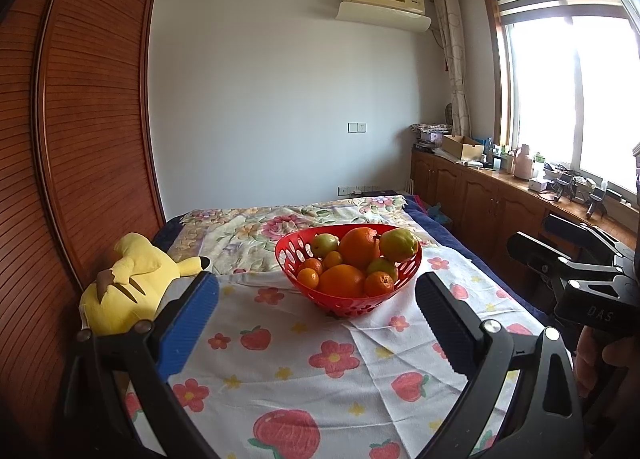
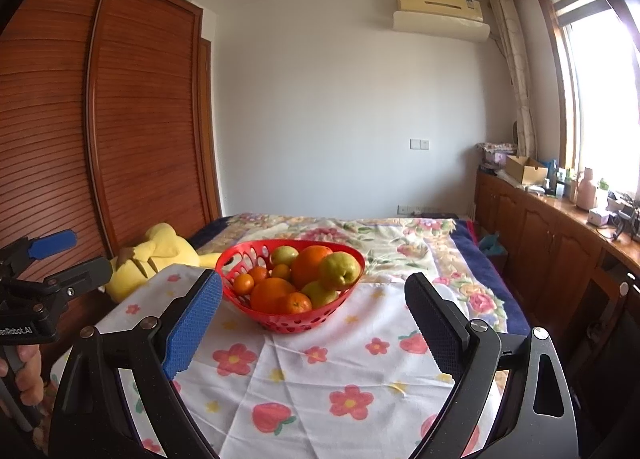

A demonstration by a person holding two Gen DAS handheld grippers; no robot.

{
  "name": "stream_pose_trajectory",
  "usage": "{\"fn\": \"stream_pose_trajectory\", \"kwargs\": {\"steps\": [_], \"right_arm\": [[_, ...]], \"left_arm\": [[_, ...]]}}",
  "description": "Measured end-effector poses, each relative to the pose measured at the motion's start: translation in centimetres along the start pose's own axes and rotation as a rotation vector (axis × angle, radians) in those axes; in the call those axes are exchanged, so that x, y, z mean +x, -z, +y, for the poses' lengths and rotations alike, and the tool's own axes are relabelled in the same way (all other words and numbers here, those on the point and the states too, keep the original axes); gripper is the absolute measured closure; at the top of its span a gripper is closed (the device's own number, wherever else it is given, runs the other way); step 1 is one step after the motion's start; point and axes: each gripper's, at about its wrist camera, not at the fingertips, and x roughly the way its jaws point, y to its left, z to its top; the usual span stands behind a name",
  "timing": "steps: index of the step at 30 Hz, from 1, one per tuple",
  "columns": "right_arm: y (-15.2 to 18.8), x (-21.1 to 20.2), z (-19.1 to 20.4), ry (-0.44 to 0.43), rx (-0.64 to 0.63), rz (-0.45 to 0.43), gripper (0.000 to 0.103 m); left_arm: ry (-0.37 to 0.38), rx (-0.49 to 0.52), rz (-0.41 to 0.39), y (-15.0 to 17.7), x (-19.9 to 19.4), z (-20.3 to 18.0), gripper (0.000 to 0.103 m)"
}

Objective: Organize fruits

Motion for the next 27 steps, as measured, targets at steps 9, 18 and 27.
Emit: {"fn": "stream_pose_trajectory", "kwargs": {"steps": [9,18,27], "right_arm": [[-0.01,-0.01,0.06,0.001,-0.001,0.0,0.009],[0.04,-0.04,0.15,0.001,-0.001,0.0,0.009],[0.05,-0.07,0.24,0.002,-0.002,-0.001,0.009]], "left_arm": [[-0.004,0.001,0.001,0.11,-0.07,-0.07,0.003],[-0.002,-0.001,0.0,0.17,-0.12,-0.12,0.003],[-0.002,-0.003,-0.001,0.19,-0.13,-0.09,0.003]]}}
